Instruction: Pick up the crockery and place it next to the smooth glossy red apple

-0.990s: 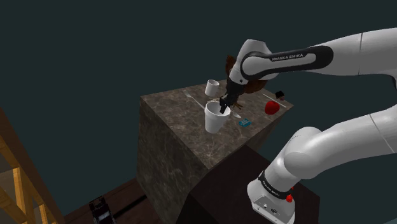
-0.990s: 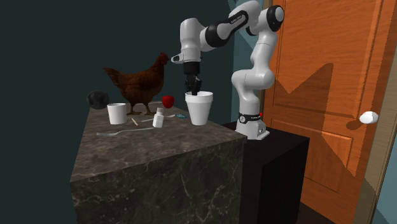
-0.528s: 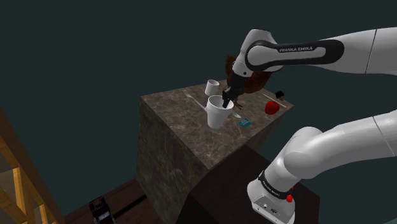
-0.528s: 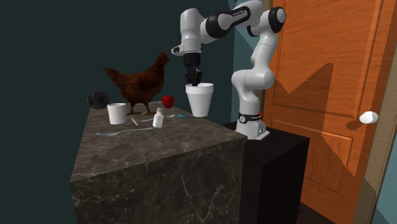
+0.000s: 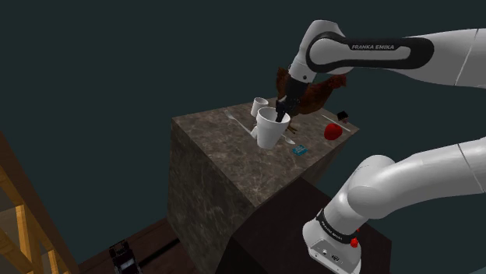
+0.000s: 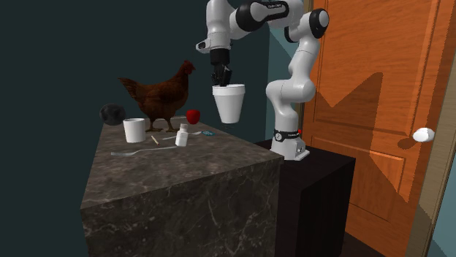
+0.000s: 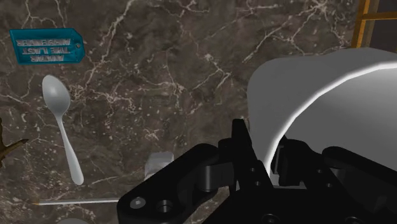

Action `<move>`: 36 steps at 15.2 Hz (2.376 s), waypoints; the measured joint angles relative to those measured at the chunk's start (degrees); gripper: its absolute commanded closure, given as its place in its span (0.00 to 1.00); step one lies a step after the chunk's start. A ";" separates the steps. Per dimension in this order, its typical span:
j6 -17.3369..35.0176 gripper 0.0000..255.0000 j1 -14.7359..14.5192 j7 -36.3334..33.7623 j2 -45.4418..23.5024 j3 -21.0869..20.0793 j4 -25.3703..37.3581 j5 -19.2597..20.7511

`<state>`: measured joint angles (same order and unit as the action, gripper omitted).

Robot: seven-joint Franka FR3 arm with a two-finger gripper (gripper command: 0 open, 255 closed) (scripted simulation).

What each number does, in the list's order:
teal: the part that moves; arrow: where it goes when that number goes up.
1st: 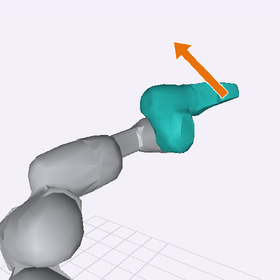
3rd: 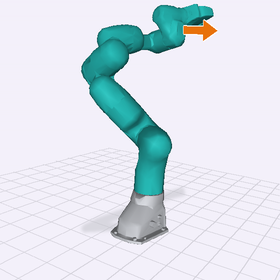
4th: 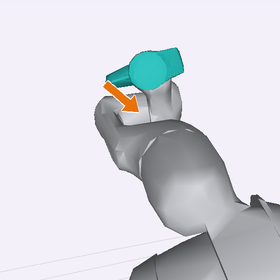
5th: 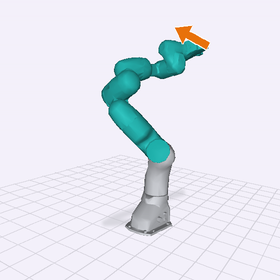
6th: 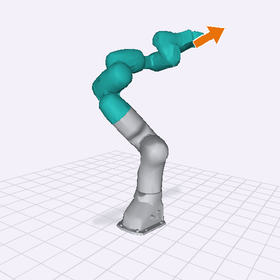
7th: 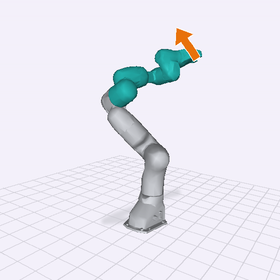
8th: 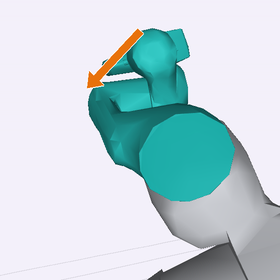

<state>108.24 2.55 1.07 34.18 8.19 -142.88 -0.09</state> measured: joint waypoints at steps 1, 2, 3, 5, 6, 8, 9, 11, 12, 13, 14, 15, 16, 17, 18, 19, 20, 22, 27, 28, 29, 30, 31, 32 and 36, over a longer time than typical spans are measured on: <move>-0.83 1.00 0.01 -0.03 0.14 -0.03 0.68 0.01; -1.65 1.00 -0.02 -0.16 0.42 -0.13 1.23 -0.03; -2.46 1.00 -0.03 -0.19 0.42 -0.15 2.04 -0.03; -3.98 1.00 -0.02 -0.21 0.53 -0.17 3.46 -0.03; -4.55 1.00 -0.02 -0.19 0.46 -0.15 4.09 -0.04; -6.41 1.00 -0.03 -0.30 0.82 -0.24 5.60 -0.04; -7.23 1.00 -0.08 -0.43 0.81 -0.34 6.43 -0.10; -8.78 1.00 -0.16 -0.55 0.56 -0.44 8.24 -0.19; -9.42 1.00 -0.17 -0.52 0.35 -0.40 9.08 -0.19; -9.94 1.00 -0.17 -0.56 0.47 -0.43 9.48 -0.20; -10.77 1.00 -0.23 -0.69 0.36 -0.54 10.43 -0.27; -11.63 1.00 -0.23 -0.71 0.45 -0.55 11.20 -0.26; -12.09 1.00 -0.23 -0.70 0.41 -0.54 11.71 -0.26; -12.22 1.00 0.01 -0.01 0.16 0.04 12.06 0.04; -12.40 1.00 0.36 1.04 -0.23 0.93 12.59 0.51; -12.50 1.00 0.78 2.25 -0.55 1.94 12.98 1.05; -12.78 1.00 1.16 3.44 -0.92 2.91 13.59 1.53; -12.78 1.00 1.99 6.17 -2.03 5.20 14.71 2.60; -13.16 1.00 3.99 13.45 -5.08 11.11 18.18 4.97; -12.86 1.00 4.30 14.96 -5.99 12.35 18.83 5.29; -12.70 1.00 4.45 16.30 -7.32 13.46 20.00 5.41; -12.63 1.00 4.76 17.96 -8.45 14.81 21.07 5.64; -12.66 1.00 4.81 19.14 -9.84 15.76 22.49 5.55; -12.59 1.00 5.00 20.61 -11.14 16.93 23.70 5.56; -13.28 1.00 5.95 27.03 -16.10 21.81 29.22 5.18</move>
<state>94.97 8.50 28.10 18.08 30.00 -113.66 5.09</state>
